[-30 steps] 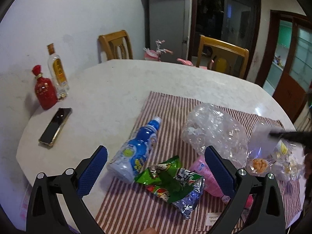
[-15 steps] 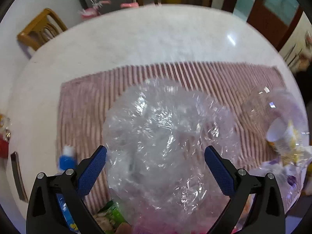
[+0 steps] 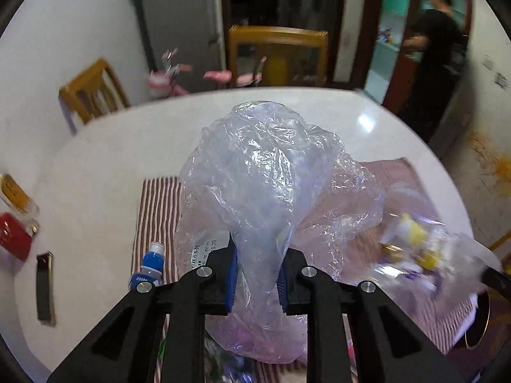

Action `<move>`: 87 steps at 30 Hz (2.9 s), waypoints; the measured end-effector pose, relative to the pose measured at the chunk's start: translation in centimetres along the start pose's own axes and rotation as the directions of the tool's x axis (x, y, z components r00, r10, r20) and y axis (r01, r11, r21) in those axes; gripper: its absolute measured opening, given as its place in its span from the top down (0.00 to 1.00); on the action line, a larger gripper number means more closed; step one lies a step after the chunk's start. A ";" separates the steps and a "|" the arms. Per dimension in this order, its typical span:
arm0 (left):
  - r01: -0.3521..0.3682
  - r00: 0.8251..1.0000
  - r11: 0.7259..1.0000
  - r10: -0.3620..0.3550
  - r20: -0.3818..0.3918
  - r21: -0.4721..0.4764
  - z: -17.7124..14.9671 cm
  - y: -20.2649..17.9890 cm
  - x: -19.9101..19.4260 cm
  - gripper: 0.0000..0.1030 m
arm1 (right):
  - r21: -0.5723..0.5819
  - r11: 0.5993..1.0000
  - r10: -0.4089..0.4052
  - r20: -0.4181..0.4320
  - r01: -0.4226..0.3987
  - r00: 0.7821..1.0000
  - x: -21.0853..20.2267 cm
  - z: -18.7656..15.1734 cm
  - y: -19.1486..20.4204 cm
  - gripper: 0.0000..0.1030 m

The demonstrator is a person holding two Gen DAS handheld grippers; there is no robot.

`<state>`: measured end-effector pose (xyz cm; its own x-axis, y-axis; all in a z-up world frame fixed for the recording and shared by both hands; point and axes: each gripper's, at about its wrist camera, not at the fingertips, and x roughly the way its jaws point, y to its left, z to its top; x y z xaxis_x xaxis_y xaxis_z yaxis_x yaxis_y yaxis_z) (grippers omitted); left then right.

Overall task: Collect trash
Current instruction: 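Carry both items to the black bin and open both tools over it, then return to the table and grasp crumpled white tissues with the right tool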

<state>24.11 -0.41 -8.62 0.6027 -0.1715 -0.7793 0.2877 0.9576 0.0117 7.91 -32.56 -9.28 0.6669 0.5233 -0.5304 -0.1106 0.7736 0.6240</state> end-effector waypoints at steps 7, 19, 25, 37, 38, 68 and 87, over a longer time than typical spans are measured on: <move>0.223 0.970 0.942 -0.241 0.040 0.249 -2.2 -13.8 -6.5 0.81 | 0.117 0.970 -0.234 0.216 0.213 0.948 -14.5 -4.5 -4.5 0.92; 0.532 0.837 0.594 -0.474 -0.272 0.603 -12.9 -41.0 -7.4 0.81 | 0.625 0.521 -0.764 0.037 0.582 0.644 -28.8 -24.3 -25.4 0.91; 0.573 0.809 0.462 -0.449 -0.379 0.677 -18.9 -50.6 -7.6 0.81 | 0.673 0.397 -0.762 -0.138 0.624 0.633 -26.8 -27.0 -32.7 0.20; 0.612 0.788 0.290 -0.296 -0.539 0.736 -25.8 -65.3 0.2 0.61 | 0.790 0.319 -0.852 -0.003 0.524 0.524 -35.1 -33.4 -27.5 0.20; 0.623 0.779 0.283 -0.300 -0.550 0.729 -26.6 -66.9 1.1 0.23 | 0.794 0.312 -0.855 -0.005 0.522 0.518 -35.4 -33.8 -27.0 0.20; 0.255 0.934 0.832 -0.343 0.096 0.493 -17.7 -33.2 -7.1 0.06 | 0.298 0.808 -0.579 0.242 0.508 0.779 -19.1 -16.1 -11.5 0.20; -0.167 0.940 0.955 0.229 0.252 -0.246 -18.1 -1.0 -11.5 0.06 | 0.023 0.889 -0.457 0.062 0.457 0.887 1.7 -2.3 -5.4 0.28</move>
<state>3.39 4.83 -11.00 0.8199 0.0002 -0.5724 -0.0092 0.9999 -0.0130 7.95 -34.97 -14.86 0.6878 0.0886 -0.7205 0.2229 0.9188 0.3258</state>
